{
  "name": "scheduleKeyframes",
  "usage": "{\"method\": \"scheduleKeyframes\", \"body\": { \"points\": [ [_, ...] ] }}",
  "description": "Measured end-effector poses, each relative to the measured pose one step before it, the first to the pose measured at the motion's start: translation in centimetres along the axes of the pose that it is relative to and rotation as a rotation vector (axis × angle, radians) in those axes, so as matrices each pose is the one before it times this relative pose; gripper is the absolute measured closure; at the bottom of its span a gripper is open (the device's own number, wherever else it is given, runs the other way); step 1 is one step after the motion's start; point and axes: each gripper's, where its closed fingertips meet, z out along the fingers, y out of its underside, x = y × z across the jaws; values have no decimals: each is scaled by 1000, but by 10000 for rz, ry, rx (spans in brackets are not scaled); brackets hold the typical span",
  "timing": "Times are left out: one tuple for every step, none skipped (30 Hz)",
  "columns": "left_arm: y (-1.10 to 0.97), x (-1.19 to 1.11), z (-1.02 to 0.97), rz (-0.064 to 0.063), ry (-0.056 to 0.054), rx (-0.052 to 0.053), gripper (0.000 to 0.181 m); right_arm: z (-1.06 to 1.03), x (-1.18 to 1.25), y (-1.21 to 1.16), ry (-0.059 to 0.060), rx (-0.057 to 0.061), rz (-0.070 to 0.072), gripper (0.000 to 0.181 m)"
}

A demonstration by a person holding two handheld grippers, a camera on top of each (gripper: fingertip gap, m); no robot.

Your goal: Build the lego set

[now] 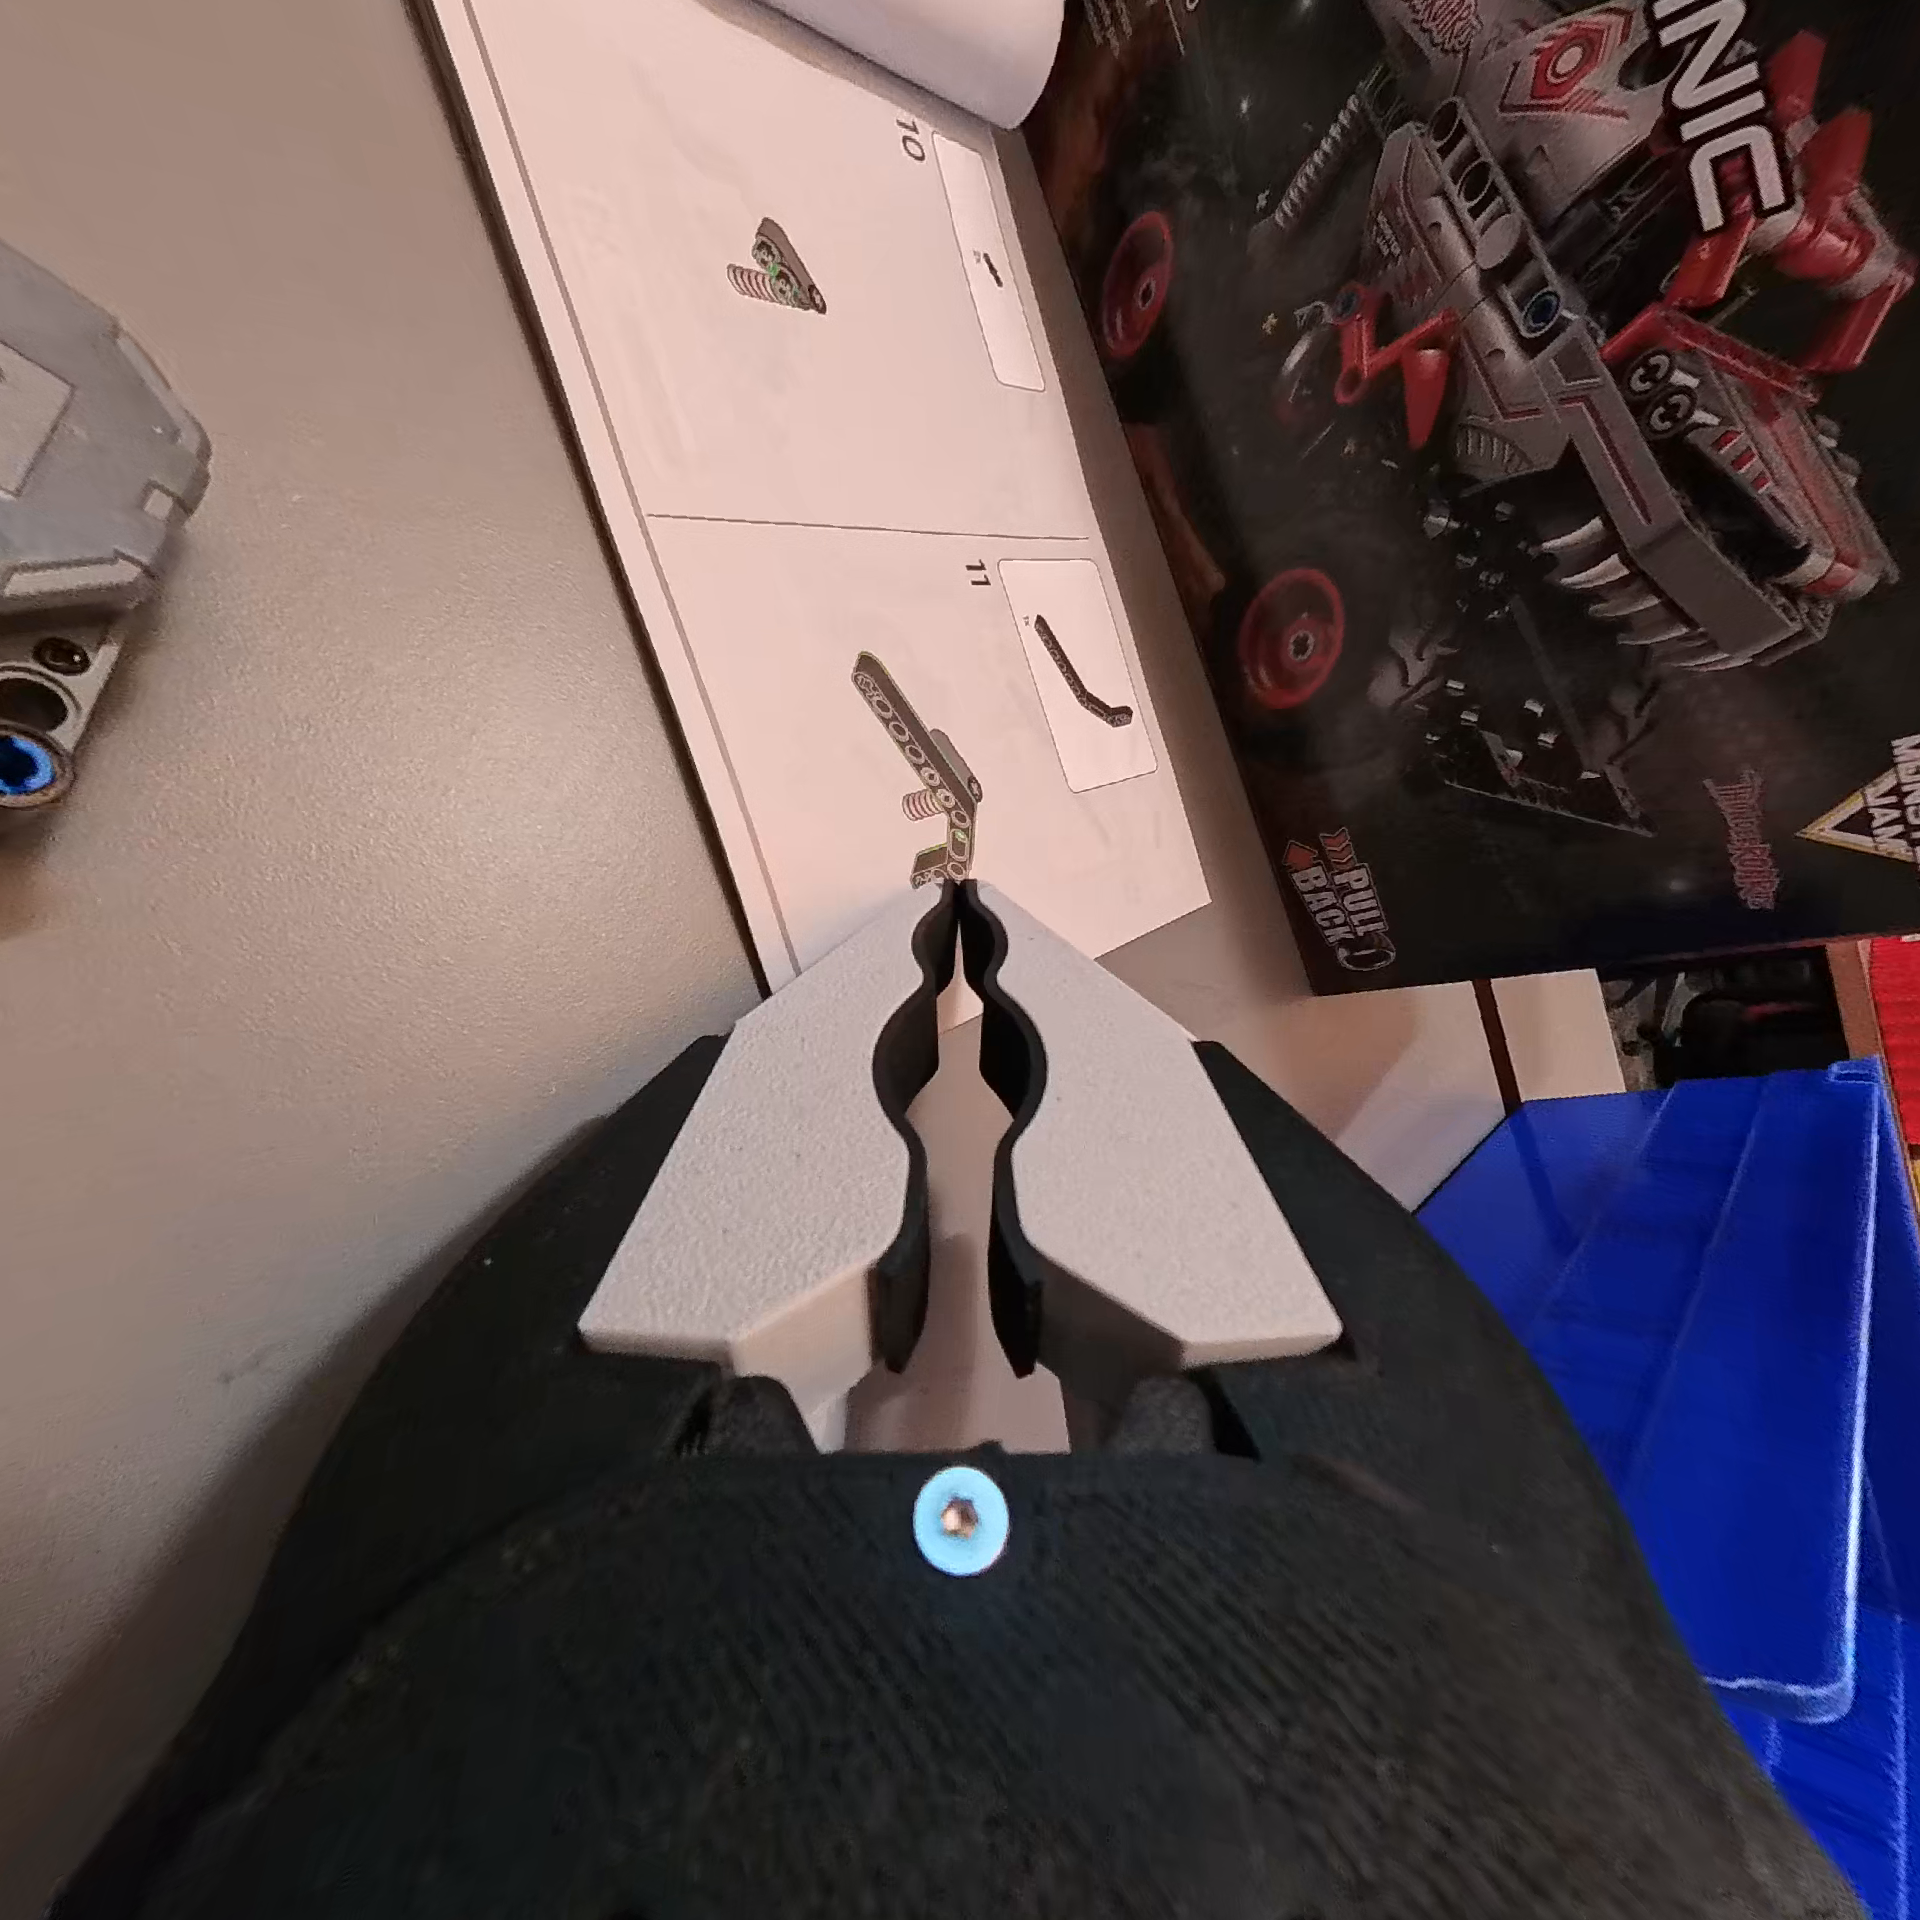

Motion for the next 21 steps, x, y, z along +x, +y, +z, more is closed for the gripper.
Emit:
{"method": "scheduleKeyframes", "body": {
  "points": [
    [4,2,7,32,-14,7,179,5,0,-12,-9,16,33,181],
    [-6,14,2,66,-17,8,179,-9,8,24,0,-23,-10,181],
    [0,21,14,62,-20,3,179,-19,27,52,17,-54,-54,181],
    [-20,45,13,34,-16,11,179,-27,31,51,33,-52,-60,181],
    [-37,110,48,38,-2,26,179,-31,40,84,38,-69,-40,181],
    [-60,156,65,69,5,34,178,-62,58,135,38,-101,-46,181],
    [-83,180,73,93,16,35,178,-80,93,223,53,-132,-53,181],
    [-70,183,79,96,6,27,177,-113,68,224,34,-108,-61,181],
    [-73,177,63,84,-8,10,176,-136,105,288,35,-114,-12,181],
    [-70,205,61,85,13,7,175,-142,153,397,51,-150,36,181],
    [-61,204,50,87,25,7,175,-174,134,398,22,-139,32,181],
    [-58,148,47,64,10,8,175,-170,114,398,8,-145,55,181],
    [-24,88,30,48,-3,3,175,-130,112,322,15,-104,63,181],
    [-16,78,1,55,-2,-7,175,-78,52,155,10,-19,57,181],
    [-11,30,-20,45,-16,-4,173,-6,5,14,-1,23,52,181],
    [4,-8,-6,15,-30,-1,172,-2,9,7,12,-5,-10,181],
    [-9,15,-4,-5,-5,-3,172,0,-5,-3,22,-12,-90,181],
    [-17,43,12,-9,29,8,172,-3,3,-16,30,-27,-107,181],
    [-3,30,6,-11,27,16,172,3,-5,-13,49,-46,-96,181],
    [2,-9,-3,-19,4,4,172,-7,9,6,38,-47,-67,181],
    [4,-43,-12,-17,-10,-5,171,-36,1,18,2,-37,1,181]
  ]
}}
